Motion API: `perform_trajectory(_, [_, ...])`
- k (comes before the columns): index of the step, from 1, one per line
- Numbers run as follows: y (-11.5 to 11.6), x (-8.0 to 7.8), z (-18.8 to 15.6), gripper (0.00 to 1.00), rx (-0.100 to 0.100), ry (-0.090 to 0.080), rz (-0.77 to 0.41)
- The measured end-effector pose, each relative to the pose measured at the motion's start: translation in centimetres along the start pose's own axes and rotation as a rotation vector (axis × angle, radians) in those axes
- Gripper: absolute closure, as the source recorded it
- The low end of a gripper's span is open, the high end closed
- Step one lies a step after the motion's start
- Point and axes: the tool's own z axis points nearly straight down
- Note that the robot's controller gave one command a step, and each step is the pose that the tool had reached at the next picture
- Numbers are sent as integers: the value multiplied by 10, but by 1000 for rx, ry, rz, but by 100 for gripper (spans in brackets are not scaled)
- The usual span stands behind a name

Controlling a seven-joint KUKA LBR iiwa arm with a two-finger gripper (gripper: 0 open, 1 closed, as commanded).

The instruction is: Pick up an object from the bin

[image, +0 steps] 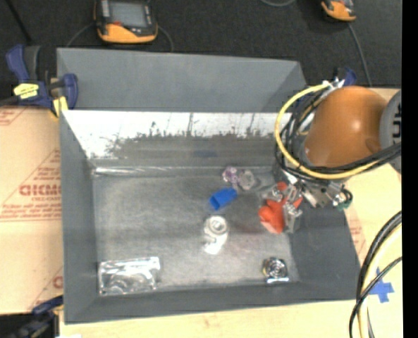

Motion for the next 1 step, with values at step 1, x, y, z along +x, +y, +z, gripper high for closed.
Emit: perform_trajectory(1, [-33,12,-130,100,3,-2,7])
